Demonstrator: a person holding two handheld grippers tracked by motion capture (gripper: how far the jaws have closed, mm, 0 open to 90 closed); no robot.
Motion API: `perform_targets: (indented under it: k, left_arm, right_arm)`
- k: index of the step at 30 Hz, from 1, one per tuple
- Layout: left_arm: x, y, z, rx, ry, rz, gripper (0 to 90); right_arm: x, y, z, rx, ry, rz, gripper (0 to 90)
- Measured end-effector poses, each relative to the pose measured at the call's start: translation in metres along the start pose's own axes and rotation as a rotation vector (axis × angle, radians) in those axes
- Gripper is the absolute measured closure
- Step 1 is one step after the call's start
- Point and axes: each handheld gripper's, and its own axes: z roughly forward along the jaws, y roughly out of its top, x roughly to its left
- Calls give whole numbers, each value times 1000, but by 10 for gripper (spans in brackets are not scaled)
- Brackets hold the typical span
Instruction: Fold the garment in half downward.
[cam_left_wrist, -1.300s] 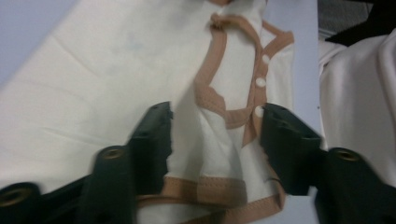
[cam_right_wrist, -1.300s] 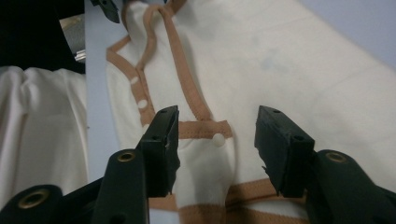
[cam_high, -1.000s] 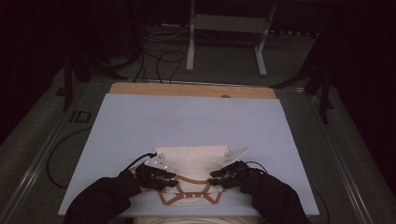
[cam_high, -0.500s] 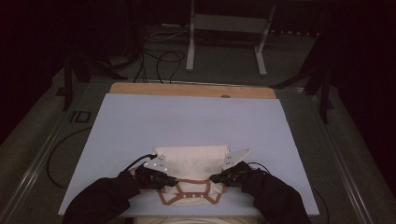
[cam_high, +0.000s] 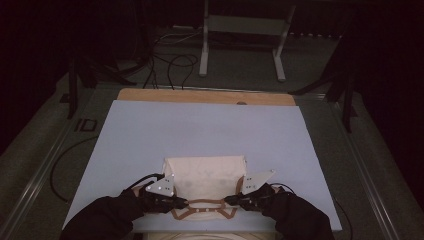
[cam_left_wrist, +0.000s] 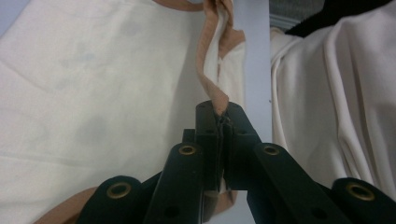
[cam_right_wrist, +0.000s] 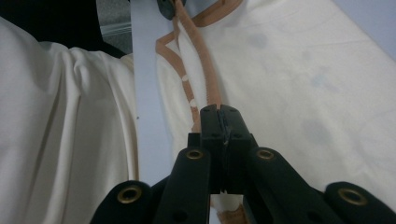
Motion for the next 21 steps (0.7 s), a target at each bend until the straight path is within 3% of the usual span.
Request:
perform_targets:
  k: [6, 15, 17, 18, 20, 21]
  left_arm:
    - [-9, -2, 1, 31, -23, 36, 849]
    - [-14, -5, 2, 44, -81, 44, 773]
    - [-15, -5, 2, 44, -98, 52, 657]
    - [-16, -5, 0, 17, -74, 45, 554]
    - [-14, -4, -3, -1, -54, 17, 378]
    - [-14, -4, -3, -1, -54, 17, 329]
  right_arm:
    - [5, -4, -2, -11, 31, 11, 898]
    - [11, -8, 1, 7, 82, 3, 885]
    - [11, -8, 2, 1, 95, 2, 841]
    - [11, -7, 1, -16, 117, -1, 709]
    - [12, -5, -1, -38, 100, -9, 593]
    - [12, -5, -1, -38, 100, -9, 593]
